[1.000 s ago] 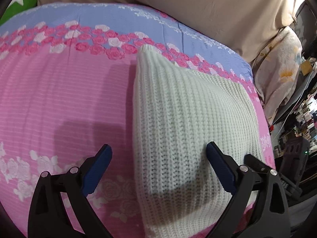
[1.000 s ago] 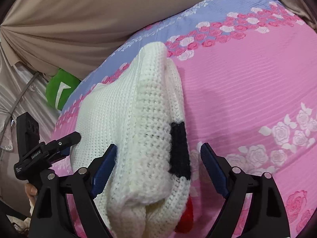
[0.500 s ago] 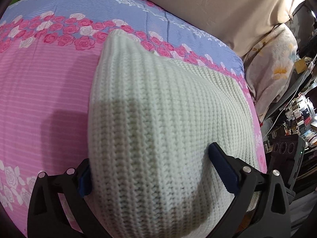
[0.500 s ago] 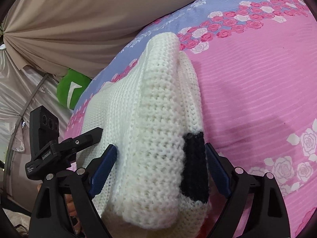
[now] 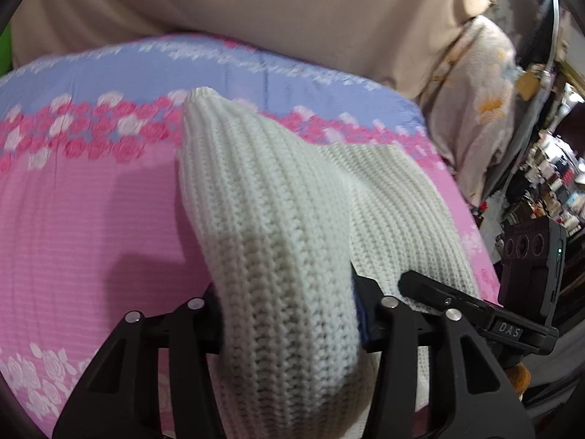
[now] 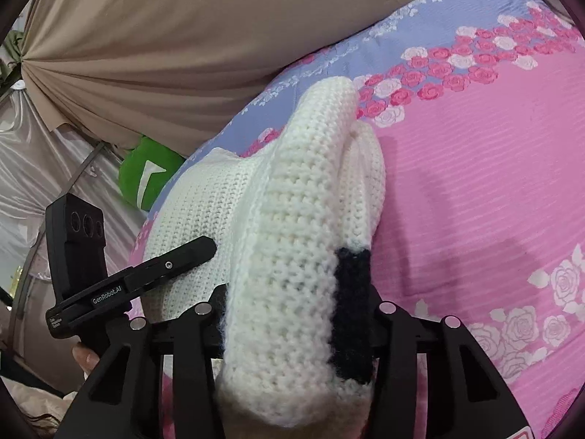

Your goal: Fold small clothes

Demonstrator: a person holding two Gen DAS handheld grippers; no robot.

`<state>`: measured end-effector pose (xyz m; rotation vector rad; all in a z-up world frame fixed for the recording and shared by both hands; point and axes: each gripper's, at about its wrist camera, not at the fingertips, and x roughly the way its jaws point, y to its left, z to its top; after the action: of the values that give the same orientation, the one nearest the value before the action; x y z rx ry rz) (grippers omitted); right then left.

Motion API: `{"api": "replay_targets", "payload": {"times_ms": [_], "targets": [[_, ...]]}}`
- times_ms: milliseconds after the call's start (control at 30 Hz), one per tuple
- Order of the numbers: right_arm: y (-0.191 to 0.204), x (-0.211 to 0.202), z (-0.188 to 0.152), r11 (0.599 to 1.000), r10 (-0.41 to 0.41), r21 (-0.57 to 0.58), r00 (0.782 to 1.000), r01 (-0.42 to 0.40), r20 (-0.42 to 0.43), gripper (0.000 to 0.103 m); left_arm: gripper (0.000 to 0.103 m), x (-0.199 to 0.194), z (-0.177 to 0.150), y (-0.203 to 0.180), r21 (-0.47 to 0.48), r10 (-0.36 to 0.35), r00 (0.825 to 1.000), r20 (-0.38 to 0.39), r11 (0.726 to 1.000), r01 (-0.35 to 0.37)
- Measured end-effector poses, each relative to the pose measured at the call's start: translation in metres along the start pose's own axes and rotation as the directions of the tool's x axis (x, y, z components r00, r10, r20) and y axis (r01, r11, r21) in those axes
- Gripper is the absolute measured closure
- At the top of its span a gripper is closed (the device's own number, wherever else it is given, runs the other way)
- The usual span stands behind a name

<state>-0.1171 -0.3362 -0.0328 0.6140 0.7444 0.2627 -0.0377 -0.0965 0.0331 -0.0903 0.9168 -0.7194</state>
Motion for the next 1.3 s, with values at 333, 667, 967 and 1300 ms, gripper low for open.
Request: {"api": "replay_targets", "payload": {"times_ms": [333, 667, 967, 1300], "targets": [[-0.048, -0.006, -0.005, 0.991, -0.082, 0.106, 0.997, 0.082, -0.007, 0.047, 0.037, 0.049, -0.001, -0.012, 0.022, -0.024, 0.997, -0.080, 0.999, 0.026], [-0.046, -0.001, -0.005, 0.994, -0.035, 0.102, 0.999, 0.035, 0.004, 0.049, 0.044, 0.051, 0.005, -0.008, -0.021, -0.078, 0.994, -0.080, 0.997, 0.077], [0.041, -0.069, 0.016, 0.994, -0.028, -0.101, 0.980, 0.049, 0.199, 0.058, 0.056, -0.046, 0.033, -0.050, 0.160, -0.176, 0.976, 0.128, 0.975, 0.155], [0.198, -0.164, 0.069, 0.880, 0.250, -0.475, 0.833, 0.017, 0.493, 0.056, 0.054, -0.234, 0.076, -0.086, 0.432, -0.284, 0.779, 0.558, 0.902, 0.020]]}}
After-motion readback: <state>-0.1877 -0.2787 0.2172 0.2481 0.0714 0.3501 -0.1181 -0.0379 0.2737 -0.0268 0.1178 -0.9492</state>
